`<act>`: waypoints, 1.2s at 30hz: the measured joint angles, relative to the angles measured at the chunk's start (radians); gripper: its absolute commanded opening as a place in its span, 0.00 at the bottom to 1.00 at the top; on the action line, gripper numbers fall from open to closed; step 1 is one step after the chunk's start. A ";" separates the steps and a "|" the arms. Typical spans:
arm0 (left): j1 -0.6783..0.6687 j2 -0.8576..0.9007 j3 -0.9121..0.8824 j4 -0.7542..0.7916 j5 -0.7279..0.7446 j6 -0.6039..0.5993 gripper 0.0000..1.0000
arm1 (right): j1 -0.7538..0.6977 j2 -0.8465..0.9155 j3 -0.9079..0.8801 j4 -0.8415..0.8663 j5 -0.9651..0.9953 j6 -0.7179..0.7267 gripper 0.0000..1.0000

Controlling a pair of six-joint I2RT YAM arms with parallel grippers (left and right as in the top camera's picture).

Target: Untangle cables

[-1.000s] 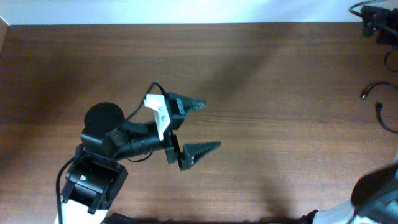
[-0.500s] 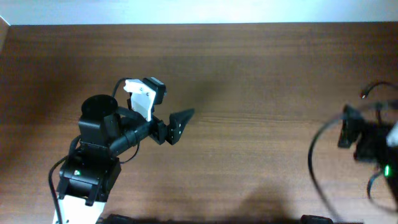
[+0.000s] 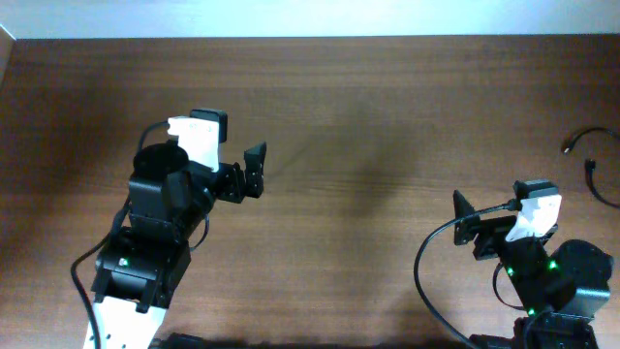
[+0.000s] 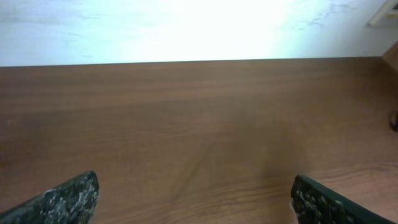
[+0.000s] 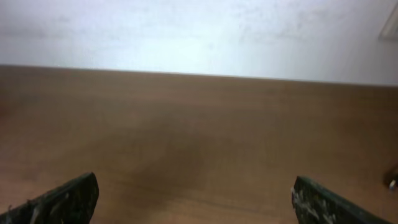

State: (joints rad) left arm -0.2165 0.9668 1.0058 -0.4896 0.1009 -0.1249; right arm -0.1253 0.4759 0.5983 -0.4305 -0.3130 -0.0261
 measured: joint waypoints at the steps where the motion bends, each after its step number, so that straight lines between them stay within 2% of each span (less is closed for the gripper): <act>1: 0.000 0.000 0.000 0.000 0.015 0.000 0.99 | 0.000 0.000 0.000 -0.050 -0.003 0.000 0.99; 4: 0.000 0.000 0.000 0.002 0.030 0.000 0.99 | 0.000 0.000 0.000 -0.206 -0.003 0.000 0.99; 9: 0.000 0.000 0.000 -0.012 0.031 0.000 0.99 | 0.000 0.000 0.000 -0.336 -0.007 0.000 0.99; 13: 0.000 0.000 0.000 -0.058 0.029 0.000 0.99 | 0.000 0.000 0.000 -0.342 -0.007 0.001 0.99; 17: 0.000 -0.025 0.000 -0.168 0.016 0.000 0.99 | 0.000 0.000 0.000 -0.344 -0.007 0.000 0.99; 20: 0.003 -0.205 -0.027 -0.163 -0.137 0.000 0.99 | 0.000 0.000 0.000 -0.345 -0.007 0.001 0.99; 22: 0.064 -0.378 -0.124 -0.058 -0.216 0.000 0.99 | 0.000 0.001 0.000 -0.344 -0.007 0.001 0.99; 23: 0.083 -0.409 -0.151 -0.032 -0.229 0.000 0.99 | 0.000 0.000 0.000 -0.347 -0.007 0.001 0.99; 25: 0.172 -0.542 -0.332 0.191 -0.232 -0.001 0.99 | 0.000 0.000 0.000 -0.344 -0.007 0.001 0.99; 26: 0.180 -0.573 -0.403 0.308 -0.229 -0.003 0.99 | 0.000 0.001 0.000 -0.344 -0.007 0.001 0.99; 28: 0.180 -0.678 -0.595 0.637 -0.222 -0.004 0.99 | 0.000 0.000 0.000 -0.345 -0.007 0.000 0.99; 30: 0.180 -0.749 -0.734 0.835 -0.219 -0.004 0.99 | 0.000 0.002 0.000 -0.346 -0.007 0.000 0.99; 33: 0.181 -0.870 -0.873 0.908 -0.217 -0.004 0.99 | 0.000 0.001 0.000 -0.345 -0.007 0.001 0.99; 36: 0.199 -0.941 -0.899 0.890 -0.241 -0.004 0.99 | 0.000 0.000 0.000 -0.344 -0.007 0.001 0.99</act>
State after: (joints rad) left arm -0.0177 0.0257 0.1066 0.4007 -0.1402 -0.1291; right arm -0.1253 0.4759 0.5980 -0.7750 -0.3202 -0.0254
